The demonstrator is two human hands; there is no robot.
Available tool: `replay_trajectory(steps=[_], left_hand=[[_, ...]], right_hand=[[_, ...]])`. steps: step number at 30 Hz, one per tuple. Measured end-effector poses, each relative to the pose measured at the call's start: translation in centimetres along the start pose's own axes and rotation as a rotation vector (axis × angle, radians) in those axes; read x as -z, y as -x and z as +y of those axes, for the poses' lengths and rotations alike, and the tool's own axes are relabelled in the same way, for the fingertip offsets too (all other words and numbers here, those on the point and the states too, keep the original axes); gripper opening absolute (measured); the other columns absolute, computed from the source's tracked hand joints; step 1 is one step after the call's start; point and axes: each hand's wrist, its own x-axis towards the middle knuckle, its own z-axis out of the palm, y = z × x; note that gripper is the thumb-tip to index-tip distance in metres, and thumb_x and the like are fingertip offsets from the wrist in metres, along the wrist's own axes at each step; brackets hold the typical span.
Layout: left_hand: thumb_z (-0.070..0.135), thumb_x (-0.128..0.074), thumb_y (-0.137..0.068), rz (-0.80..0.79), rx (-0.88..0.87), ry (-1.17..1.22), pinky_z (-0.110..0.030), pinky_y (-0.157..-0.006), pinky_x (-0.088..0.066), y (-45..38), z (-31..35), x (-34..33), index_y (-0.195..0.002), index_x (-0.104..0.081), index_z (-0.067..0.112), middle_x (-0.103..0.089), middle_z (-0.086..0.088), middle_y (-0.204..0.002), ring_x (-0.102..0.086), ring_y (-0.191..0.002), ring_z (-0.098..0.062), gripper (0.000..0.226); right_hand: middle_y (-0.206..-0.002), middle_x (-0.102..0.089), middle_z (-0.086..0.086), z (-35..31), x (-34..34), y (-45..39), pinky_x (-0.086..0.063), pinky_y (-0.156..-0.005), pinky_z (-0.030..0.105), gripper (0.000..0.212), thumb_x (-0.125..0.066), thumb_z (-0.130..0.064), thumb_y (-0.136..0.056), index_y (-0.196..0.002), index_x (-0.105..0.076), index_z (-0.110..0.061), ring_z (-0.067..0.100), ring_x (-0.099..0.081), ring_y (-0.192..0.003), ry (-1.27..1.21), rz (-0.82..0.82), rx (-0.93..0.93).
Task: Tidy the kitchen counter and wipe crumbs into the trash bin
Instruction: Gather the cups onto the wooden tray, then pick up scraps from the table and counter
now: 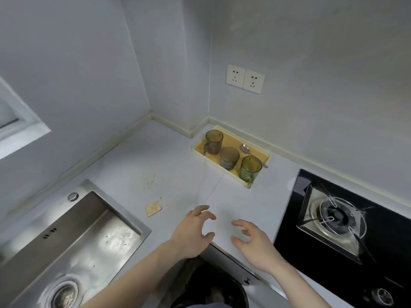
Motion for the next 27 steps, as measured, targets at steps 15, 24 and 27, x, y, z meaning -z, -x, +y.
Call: replay_trajectory(steps=[15, 24, 27], left_hand=[[0.048, -0.061, -0.086, 0.126, 0.260, 0.011, -0.029, -0.116, -0.035, 18.5, 0.5, -5.8, -0.131, -0.053, 0.041, -0.029, 0.014, -0.159, -0.035, -0.145, -0.010, 0.045], [0.047, -0.057, -0.087, 0.142, 0.186, 0.019, -0.030, -0.117, -0.033, 20.3, -0.5, -3.0, -0.130, -0.050, 0.045, -0.027, 0.018, -0.158, -0.034, -0.145, -0.012, 0.043], [0.049, -0.055, -0.087, 0.144, 0.166, 0.012, -0.033, -0.117, -0.034, 20.6, -1.0, -2.2, -0.131, -0.049, 0.044, -0.026, 0.018, -0.158, -0.033, -0.145, -0.012, 0.045]], right_hand=[[-0.135, -0.051, -0.028, 3.9, -3.7, 8.0, -0.040, -0.103, 0.023, 0.036, -0.065, -0.050, -0.086, -0.118, -0.052, -0.062, -0.002, -0.046, -0.127, -0.004, -0.184, 0.119], [-0.133, -0.050, -0.034, 3.6, -3.7, 10.3, -0.043, -0.100, 0.023, 0.035, -0.066, -0.046, -0.088, -0.117, -0.052, -0.061, -0.001, -0.049, -0.127, 0.005, -0.098, 0.115], [-0.136, -0.051, -0.032, 2.6, -4.3, 10.7, -0.042, -0.101, 0.022, 0.040, -0.066, -0.045, -0.089, -0.126, -0.054, -0.053, 0.001, -0.050, -0.129, 0.033, -0.071, 0.137]])
